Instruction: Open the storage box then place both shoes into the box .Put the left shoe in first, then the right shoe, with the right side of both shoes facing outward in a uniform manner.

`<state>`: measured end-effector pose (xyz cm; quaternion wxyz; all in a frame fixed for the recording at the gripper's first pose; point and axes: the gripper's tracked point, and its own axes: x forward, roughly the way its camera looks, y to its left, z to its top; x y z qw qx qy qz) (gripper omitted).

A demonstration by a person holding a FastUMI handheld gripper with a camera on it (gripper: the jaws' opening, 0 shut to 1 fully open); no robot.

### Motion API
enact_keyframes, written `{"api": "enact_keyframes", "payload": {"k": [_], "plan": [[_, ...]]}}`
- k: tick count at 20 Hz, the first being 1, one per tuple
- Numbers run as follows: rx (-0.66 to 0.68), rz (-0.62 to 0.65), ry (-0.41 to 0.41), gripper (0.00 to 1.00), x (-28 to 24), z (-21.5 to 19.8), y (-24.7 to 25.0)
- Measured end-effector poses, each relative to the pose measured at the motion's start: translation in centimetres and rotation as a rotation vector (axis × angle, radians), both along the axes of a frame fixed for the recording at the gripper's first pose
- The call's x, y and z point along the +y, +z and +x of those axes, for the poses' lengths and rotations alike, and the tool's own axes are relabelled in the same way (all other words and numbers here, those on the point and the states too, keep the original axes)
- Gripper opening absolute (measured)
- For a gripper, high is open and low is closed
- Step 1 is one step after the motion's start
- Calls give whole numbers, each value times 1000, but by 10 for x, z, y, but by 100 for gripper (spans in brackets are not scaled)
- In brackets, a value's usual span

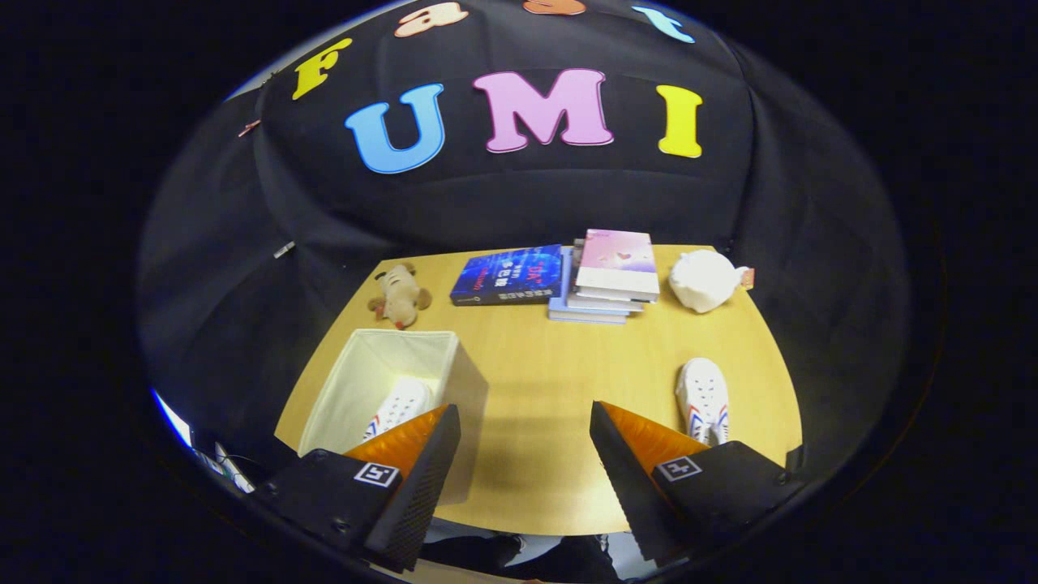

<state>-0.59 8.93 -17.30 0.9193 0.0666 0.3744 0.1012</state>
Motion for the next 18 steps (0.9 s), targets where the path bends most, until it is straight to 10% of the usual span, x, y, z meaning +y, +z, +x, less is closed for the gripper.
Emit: {"api": "enact_keyframes", "payload": {"k": [18], "plan": [[235, -111, -75, 99, -237, 11, -170]]}}
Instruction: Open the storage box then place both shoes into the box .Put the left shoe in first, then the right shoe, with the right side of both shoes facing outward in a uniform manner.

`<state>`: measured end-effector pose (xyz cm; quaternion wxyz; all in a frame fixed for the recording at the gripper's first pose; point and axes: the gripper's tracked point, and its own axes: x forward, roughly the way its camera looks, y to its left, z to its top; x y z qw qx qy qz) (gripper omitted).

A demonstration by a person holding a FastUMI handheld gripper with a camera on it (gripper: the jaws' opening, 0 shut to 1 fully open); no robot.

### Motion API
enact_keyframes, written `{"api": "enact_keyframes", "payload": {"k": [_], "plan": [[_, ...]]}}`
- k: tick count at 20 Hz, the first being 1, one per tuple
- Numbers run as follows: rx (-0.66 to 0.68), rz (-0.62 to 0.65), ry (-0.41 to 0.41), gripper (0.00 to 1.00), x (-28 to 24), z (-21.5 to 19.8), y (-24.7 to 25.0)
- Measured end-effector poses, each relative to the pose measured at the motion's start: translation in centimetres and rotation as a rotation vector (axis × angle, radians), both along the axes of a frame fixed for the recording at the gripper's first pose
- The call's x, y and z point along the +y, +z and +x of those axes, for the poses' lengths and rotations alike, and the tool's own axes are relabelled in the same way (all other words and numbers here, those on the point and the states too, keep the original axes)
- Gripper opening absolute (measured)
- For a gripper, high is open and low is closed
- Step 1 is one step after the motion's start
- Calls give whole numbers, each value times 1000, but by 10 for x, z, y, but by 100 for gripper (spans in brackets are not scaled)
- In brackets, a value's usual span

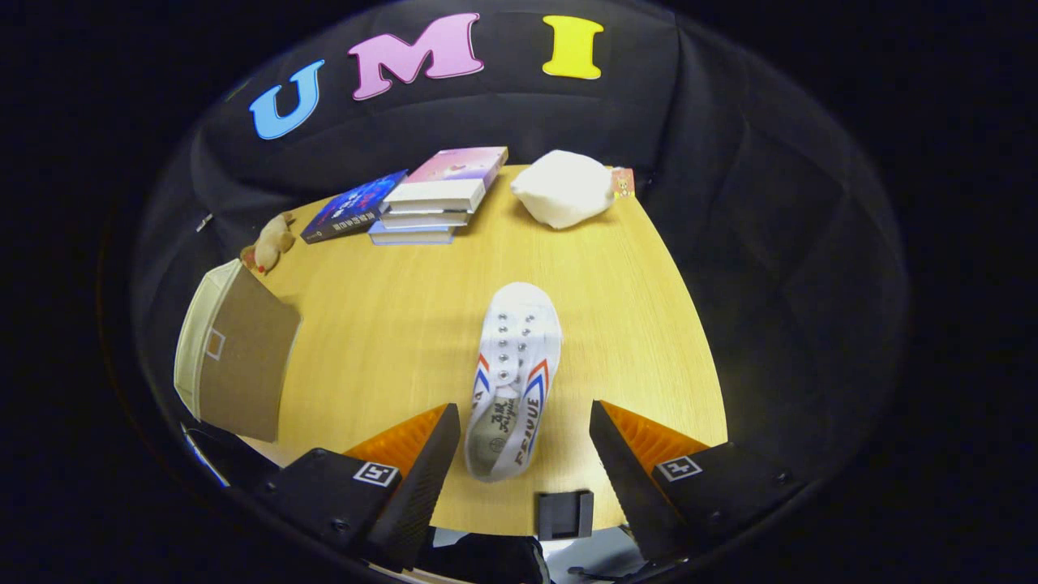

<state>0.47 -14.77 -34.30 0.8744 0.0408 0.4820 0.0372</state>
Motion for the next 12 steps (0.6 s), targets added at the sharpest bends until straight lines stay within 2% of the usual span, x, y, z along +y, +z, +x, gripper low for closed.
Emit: {"api": "enact_keyframes", "payload": {"k": [4, 12], "plan": [[59, 4, 8, 93, -9, 6, -37], [129, 38, 24, 83, -3, 17, -77]]}}
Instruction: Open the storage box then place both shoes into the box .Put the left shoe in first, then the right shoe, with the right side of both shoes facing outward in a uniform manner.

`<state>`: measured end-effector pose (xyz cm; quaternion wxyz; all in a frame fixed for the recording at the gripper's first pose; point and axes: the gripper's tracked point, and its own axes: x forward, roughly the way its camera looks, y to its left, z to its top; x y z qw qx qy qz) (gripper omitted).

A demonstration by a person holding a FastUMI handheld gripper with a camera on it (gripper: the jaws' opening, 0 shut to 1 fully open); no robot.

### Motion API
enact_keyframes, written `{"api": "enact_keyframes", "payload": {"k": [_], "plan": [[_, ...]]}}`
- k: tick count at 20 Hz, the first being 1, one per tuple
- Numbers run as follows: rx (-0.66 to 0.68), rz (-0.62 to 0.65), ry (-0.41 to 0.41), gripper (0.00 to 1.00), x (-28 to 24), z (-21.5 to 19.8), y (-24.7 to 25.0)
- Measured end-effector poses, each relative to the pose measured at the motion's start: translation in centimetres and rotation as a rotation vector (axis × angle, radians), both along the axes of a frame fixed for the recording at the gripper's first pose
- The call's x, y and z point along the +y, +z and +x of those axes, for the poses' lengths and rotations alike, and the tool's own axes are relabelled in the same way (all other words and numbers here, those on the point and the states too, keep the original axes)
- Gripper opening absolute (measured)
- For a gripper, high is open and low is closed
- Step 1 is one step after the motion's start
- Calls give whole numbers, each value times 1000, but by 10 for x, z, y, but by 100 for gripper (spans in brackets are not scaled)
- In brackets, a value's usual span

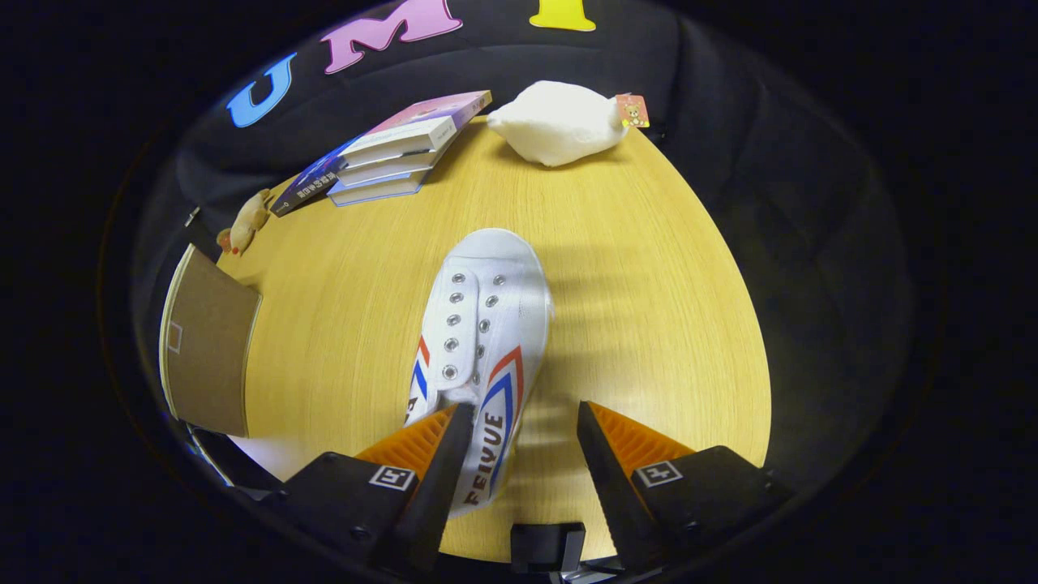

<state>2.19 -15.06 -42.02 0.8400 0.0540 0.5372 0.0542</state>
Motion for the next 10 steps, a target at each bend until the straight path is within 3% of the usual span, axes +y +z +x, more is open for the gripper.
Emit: {"api": "enact_keyframes", "payload": {"k": [2, 5, 8, 10], "plan": [[11, 19, 14, 74, 7, 4, -4], [23, 51, 6, 43, 14, 6, -4], [46, 87, -22, 41, 13, 7, -5], [59, 111, -52, 32, 10, 7, -5]]}}
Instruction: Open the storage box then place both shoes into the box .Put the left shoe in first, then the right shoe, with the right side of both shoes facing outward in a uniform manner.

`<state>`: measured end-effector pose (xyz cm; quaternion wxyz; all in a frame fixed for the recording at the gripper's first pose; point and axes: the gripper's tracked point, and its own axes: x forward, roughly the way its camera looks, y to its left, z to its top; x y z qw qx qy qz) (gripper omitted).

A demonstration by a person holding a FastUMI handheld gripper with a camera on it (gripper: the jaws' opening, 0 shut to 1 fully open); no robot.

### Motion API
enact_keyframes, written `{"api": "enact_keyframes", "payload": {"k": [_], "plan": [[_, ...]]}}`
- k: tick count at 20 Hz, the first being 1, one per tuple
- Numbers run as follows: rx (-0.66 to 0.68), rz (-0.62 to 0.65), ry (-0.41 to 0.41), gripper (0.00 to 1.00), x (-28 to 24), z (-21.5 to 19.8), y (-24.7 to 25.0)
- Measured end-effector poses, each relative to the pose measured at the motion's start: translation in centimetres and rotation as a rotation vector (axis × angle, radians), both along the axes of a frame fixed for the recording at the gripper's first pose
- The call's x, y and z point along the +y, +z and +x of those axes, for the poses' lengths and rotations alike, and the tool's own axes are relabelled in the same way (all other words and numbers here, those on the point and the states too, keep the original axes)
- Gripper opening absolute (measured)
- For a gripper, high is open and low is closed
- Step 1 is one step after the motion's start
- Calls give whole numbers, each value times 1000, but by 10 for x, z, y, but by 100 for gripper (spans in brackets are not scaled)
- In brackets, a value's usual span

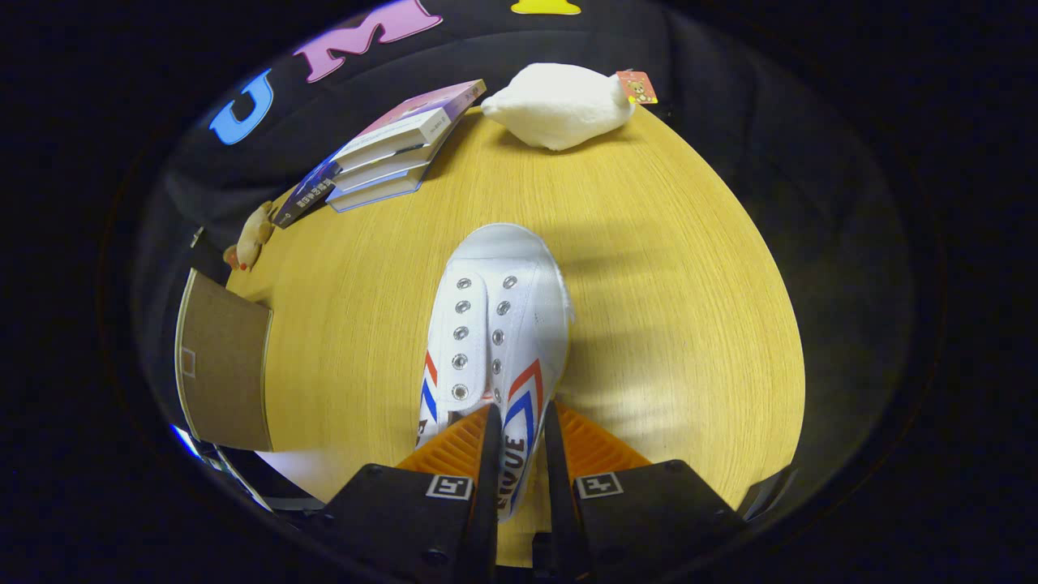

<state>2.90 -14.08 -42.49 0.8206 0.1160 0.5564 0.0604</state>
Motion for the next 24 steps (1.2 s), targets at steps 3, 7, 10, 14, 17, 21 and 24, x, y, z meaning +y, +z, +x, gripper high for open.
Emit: {"api": "enact_keyframes", "payload": {"k": [3, 7, 10, 14, 17, 21, 24], "plan": [[-9, 24, 6, 15, -1, 1, 1], [8, 61, -35, 9, -6, 4, 0], [15, 111, -73, 8, -3, -2, 15], [-2, 140, -105, 8, 4, -8, 52], [-28, 135, -114, 8, 9, -14, 89], [-71, 106, -95, 8, 31, -29, 143], [-105, 122, -85, 8, 66, -41, 182]]}}
